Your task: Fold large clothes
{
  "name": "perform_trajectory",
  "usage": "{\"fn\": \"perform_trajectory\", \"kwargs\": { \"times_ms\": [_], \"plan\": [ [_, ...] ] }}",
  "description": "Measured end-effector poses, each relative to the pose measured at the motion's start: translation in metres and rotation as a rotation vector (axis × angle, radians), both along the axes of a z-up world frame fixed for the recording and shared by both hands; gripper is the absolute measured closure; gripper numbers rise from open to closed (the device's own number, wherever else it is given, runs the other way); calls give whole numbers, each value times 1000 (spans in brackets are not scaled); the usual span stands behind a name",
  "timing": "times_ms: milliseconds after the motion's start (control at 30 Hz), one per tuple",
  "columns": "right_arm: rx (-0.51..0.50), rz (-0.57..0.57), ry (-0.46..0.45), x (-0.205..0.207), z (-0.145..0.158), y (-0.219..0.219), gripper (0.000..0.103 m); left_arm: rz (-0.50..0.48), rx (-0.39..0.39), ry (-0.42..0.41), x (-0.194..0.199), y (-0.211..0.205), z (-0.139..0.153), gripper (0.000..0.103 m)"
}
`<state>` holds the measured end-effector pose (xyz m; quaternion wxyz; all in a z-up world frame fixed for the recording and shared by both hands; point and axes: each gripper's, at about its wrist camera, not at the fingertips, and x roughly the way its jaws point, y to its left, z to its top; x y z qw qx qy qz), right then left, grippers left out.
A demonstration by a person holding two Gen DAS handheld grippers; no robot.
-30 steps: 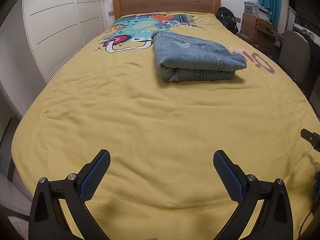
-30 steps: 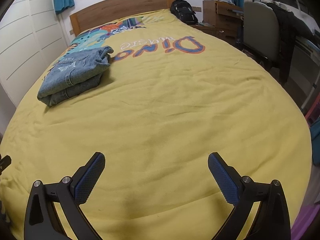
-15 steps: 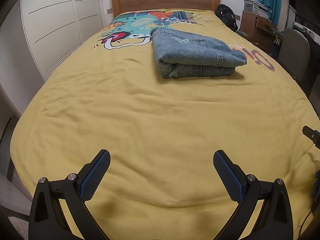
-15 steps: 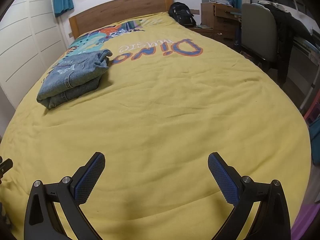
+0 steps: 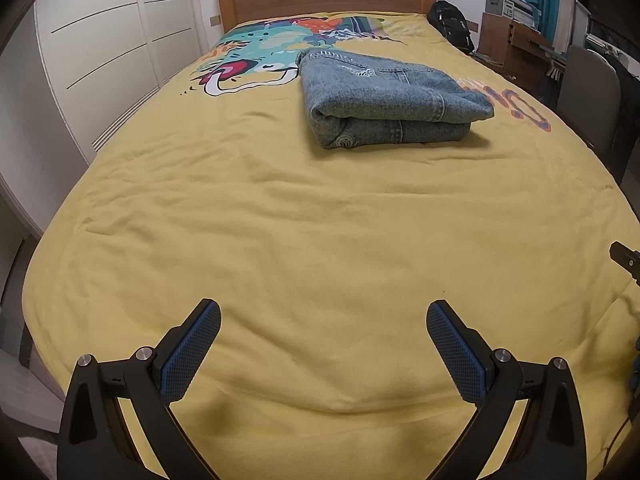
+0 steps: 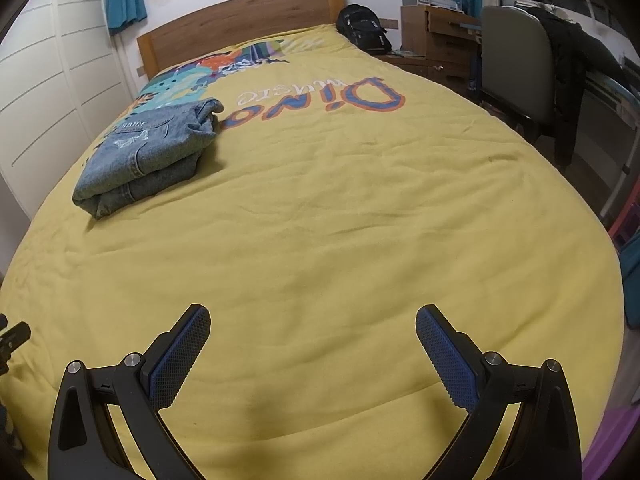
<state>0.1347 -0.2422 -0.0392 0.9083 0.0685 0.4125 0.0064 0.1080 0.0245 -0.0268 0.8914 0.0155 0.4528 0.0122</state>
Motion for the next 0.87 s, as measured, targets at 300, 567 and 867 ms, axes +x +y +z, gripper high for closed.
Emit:
{"fn": "perform_trajectory", "kwargs": {
  "times_ms": [300,567,867],
  "plan": [
    [-27,14,-2,-3,-1,4,0,3,-18,-1,0,2,-1,1],
    [-29,12,-4,-3,-1,4,0,1,-21,-4,-1,1,-2,1],
    [-27,8,-7,-3,-1,4,0,-2,-38,-7,-4,3,0,1]
  ]
}}
